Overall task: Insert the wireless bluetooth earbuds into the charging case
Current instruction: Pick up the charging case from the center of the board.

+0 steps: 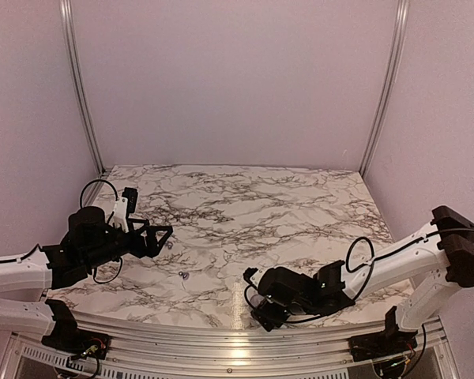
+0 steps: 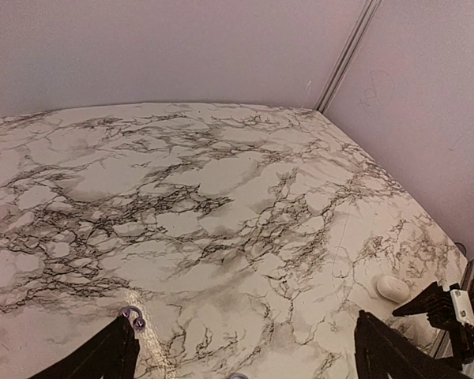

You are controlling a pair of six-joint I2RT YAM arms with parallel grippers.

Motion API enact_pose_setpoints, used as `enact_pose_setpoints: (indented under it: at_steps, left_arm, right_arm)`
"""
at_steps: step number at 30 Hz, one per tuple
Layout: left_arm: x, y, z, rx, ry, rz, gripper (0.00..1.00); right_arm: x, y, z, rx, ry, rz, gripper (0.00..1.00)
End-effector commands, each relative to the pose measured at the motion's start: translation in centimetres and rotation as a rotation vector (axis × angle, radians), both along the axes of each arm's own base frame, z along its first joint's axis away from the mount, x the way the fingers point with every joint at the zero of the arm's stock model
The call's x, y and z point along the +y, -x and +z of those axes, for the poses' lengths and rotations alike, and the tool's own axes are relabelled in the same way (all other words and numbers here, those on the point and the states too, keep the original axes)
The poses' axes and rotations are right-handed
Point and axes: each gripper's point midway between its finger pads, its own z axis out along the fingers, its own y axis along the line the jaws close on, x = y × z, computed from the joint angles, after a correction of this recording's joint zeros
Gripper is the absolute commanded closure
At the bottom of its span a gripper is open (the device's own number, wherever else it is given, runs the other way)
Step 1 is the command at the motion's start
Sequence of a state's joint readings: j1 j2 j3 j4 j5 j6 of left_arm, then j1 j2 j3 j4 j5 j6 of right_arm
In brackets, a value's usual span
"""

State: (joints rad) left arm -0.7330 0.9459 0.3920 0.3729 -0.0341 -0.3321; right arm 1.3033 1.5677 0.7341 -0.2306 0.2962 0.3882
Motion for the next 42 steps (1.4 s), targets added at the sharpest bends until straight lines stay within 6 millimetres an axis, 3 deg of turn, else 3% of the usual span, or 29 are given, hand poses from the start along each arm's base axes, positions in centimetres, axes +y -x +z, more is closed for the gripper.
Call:
enact_pose_setpoints:
  at_steps: [1, 7, 15, 21, 26, 32, 42]
  left_arm:
    - [-0.5, -0.1, 1.9, -0.033, 0.025, -0.015, 0.03]
    - [-0.5, -0.1, 1.7, -0.032, 0.020, -0.013, 0.03]
    - [-0.6, -0.2, 1.6, -0.029, 0.014, -0.016, 0.03]
    - [-0.6, -0.2, 1.8, -0.033, 0.018, -0.017, 0.03]
    - [-0.4, 0.0, 2.0, -0.038, 0.024, -0.014, 0.03]
    - [-0.4, 0.0, 2.1, -0.038, 0.027, -0.014, 0.03]
    - [-1.2, 0.2, 1.8, -0.003, 0.046, -0.045, 0.04]
  right_arm:
    - [-0.6, 0.8, -0.5, 0.045, -0.035, -0.040, 0.16]
    - [0.9, 1.8, -0.5, 0.058, -0.084, 0.067, 0.17]
    - [3.0, 2.5, 0.2, 0.098, -0.113, 0.118, 0.34]
    - [4.3, 4.1, 0.8, 0.178, -0.167, 0.121, 0.27]
    - [4.2, 4.7, 0.4, 0.227, -0.170, 0.097, 0.23]
    - [2.2, 3.6, -1.4, 0.181, -0.095, 0.019, 0.35]
    - [2.2, 2.5, -1.9, 0.133, -0.082, -0.020, 0.58]
